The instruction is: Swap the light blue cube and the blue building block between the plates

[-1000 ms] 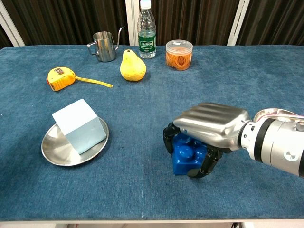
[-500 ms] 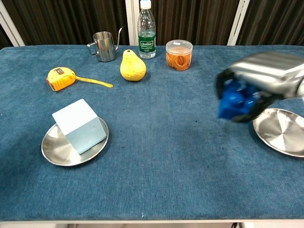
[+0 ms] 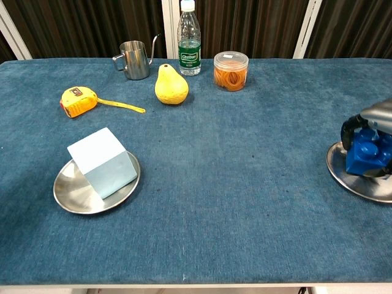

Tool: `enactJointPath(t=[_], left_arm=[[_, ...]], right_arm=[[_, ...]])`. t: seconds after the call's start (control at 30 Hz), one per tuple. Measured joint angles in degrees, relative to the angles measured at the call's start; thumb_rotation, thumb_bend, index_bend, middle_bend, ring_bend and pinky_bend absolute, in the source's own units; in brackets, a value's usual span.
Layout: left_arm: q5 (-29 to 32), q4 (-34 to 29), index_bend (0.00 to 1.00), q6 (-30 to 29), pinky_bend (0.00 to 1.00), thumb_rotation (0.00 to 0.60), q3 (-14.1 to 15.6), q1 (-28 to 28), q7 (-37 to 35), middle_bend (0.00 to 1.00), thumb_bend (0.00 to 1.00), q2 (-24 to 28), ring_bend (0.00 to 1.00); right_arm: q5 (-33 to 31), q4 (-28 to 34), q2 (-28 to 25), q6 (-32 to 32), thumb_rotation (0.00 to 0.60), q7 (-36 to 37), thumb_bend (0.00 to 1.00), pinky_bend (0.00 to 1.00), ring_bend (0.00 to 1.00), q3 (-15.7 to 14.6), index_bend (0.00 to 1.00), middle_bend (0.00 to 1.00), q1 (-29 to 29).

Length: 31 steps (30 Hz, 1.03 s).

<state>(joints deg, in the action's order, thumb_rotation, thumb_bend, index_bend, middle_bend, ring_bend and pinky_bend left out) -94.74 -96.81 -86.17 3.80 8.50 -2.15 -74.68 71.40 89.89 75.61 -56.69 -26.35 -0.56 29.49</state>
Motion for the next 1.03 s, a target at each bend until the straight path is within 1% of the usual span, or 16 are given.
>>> enactJointPath(t=[0.07,0.1,0.17,0.2,0.27,0.33,0.43,0.5,0.6,0.67,0.73,0.83,0.93,1.03], left_arm=[[-0.05,0.04,0.0,-0.03,0.22,0.6,-0.08,-0.09,-0.2,0.0,0.0,0.04,0.0],[-0.07,0.06,0.0,-0.03,0.22,0.6,-0.11,-0.11,-0.27,0.0,0.0,0.06,0.0],[-0.12,0.07,0.0,-0.01,0.22,0.6,-0.18,-0.15,-0.43,0.0,0.0,0.12,0.0],[-0.15,0.06,0.0,-0.01,0.21,0.6,-0.2,-0.18,-0.46,0.0,0.0,0.16,0.0],[-0.27,-0.01,0.0,-0.15,0.21,0.6,-0.24,-0.28,-0.48,0.0,0.0,0.31,0.0],[-0.48,-0.11,0.0,-0.52,0.21,0.6,-0.25,-0.44,-0.59,0.0,0.0,0.51,0.0],[-1.0,-0.11,0.0,-1.51,0.2,0.6,0.01,-1.03,-0.91,0.0,0.0,1.31,0.0],[-1.07,-0.07,0.0,-2.0,0.17,0.6,0.5,-1.68,-0.92,0.0,0.0,2.35,0.0],[-0.64,-0.16,0.0,-2.36,0.11,0.6,2.08,-3.21,-0.15,0.0,0.0,5.24,0.0],[-0.27,0.39,0.0,-3.31,0.08,0.6,3.16,-5.01,0.79,0.0,0.01,7.1,0.0],[0.13,2.22,0.0,-5.1,0.06,0.6,3.59,-7.15,1.49,0.0,0.01,7.32,0.0],[1.01,6.06,0.0,-7.58,0.06,0.6,3.91,-9.87,1.29,0.0,0.02,5.88,0.0],[1.61,8.16,0.0,-8.6,0.05,0.6,4.06,-10.93,-0.33,0.0,0.02,5.19,0.0],[0.8,8.86,0.0,-10.09,0.05,0.6,3.94,-11.67,-0.42,0.0,0.03,4.89,0.0]], right_arm=[[0.81,-0.16,-0.36,0.22,0.6,0.71,0.45,0.3,0.25,-0.42,0.08,0.28,-0.21],[1.18,-0.2,-0.6,0.22,0.6,1.04,0.45,0.26,0.18,-0.62,0.02,0.21,-0.32],[1.7,0.09,-1.42,0.15,0.6,1.6,0.44,0.22,0.09,-1.05,0.0,0.12,-0.64],[1.98,0.41,-1.82,-0.01,0.6,1.7,0.41,0.21,0.04,-1.23,0.0,0.07,-0.83],[2.8,1.32,-2.75,-0.94,0.6,1.8,0.36,0.18,0.0,-1.67,0.0,0.02,-1.43],[3.93,2.42,-3.73,-2.59,0.6,2.09,0.32,0.17,0.0,-2.11,0.0,0.0,-2.29],[6.56,4.36,-5.74,-6.18,0.6,3.04,0.31,0.14,0.0,-3.06,0.0,0.0,-4.18],[8.73,5.51,-7.13,-9.33,0.6,3.9,0.31,0.09,0.0,-3.88,0.0,0.0,-5.82],[12.23,6.73,-9.14,-16.53,0.6,5.0,0.31,0.01,0.0,-5.44,0.0,0.0,-9.8],[14.24,6.73,-9.86,-22.86,0.6,5.52,0.31,0.0,0.0,-6.44,0.0,0.0,-13.52],[15.81,5.68,-9.87,-29.72,0.6,6.79,0.31,0.0,0.0,-7.34,0.0,0.0,-18.11],[17.6,2.55,-9.6,-37.91,0.6,11.0,0.31,0.0,0.0,-8.4,0.0,0.0,-25.19],[19.45,-0.73,-9.28,-41.77,0.6,15.31,0.31,0.0,0.0,-8.63,0.0,0.0,-29.01],[20.81,-1.44,-9.06,-41.86,0.6,16.13,0.31,0.0,0.0,-8.51,0.0,0.0,-29.74]])
